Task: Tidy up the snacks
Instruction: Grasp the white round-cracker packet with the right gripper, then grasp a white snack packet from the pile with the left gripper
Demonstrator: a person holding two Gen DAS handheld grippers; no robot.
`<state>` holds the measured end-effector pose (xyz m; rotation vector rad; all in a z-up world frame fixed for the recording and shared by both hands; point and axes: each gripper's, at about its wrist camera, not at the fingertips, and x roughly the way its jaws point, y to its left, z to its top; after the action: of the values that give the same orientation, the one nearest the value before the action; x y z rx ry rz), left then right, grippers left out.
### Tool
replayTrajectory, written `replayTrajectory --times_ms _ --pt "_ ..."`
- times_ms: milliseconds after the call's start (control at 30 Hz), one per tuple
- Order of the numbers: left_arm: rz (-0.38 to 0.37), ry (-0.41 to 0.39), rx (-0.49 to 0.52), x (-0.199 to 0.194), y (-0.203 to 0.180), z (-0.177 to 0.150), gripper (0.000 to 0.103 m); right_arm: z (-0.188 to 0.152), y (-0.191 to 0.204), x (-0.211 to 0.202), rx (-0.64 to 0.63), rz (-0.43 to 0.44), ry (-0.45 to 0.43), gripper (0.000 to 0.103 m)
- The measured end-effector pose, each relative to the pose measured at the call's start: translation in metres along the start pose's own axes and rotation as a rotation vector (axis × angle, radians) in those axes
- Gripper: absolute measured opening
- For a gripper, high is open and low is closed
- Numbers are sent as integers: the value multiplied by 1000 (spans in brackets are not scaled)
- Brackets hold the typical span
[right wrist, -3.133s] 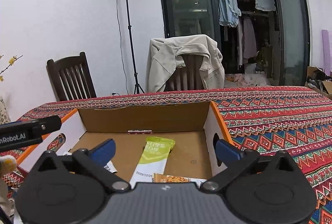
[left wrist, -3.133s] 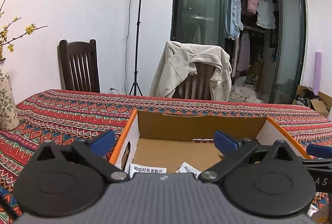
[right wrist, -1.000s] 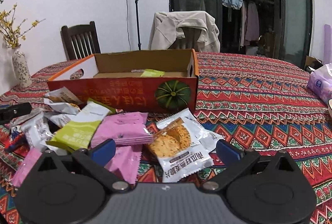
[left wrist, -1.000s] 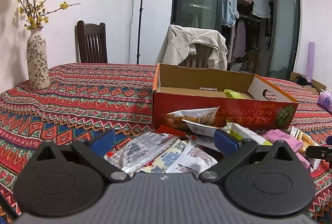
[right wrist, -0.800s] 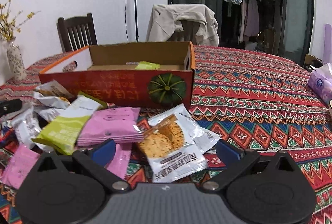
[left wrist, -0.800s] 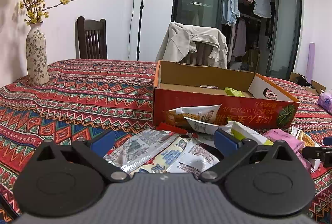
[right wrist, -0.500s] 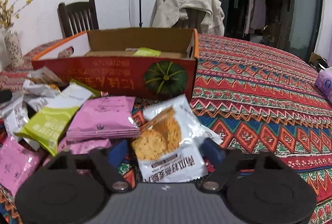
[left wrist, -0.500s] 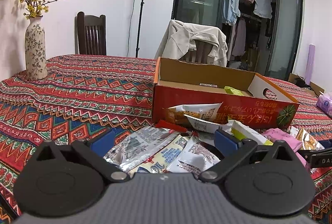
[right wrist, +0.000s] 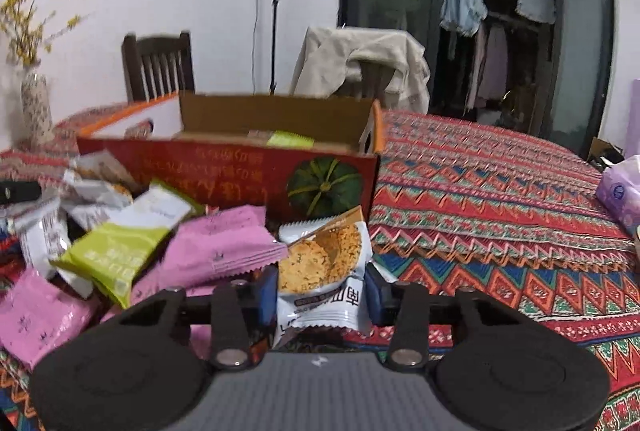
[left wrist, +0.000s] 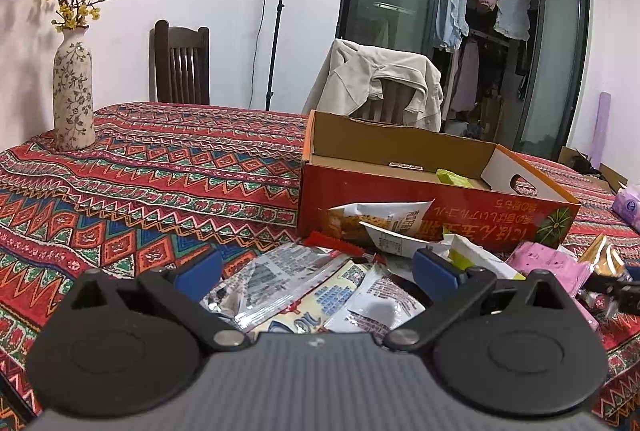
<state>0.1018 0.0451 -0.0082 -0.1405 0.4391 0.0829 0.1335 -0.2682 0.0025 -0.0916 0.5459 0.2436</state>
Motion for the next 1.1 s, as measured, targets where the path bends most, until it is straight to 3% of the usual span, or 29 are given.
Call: replayTrajectory --times_ms 300,467,733,900,1000,1100 --pt "8 20 41 -4 -9 3 103 0 -8 -10 50 9 -73 42" --pt "8 77 80 2 -18 0 103 -1 -13 -14 81 14 -101 42" --pt "22 102 132 5 -35 -3 103 -2 -17 -16 97 29 -111 42" --pt "70 94 242 9 -54 -12 103 -3 -18 -16 108 34 -115 42" --pt "68 141 259 18 -56 -18 88 -3 -19 -16 113 38 -117 42" --pt "73 131 256 15 -54 -18 74 -3 -20 -16 121 44 -114 43"
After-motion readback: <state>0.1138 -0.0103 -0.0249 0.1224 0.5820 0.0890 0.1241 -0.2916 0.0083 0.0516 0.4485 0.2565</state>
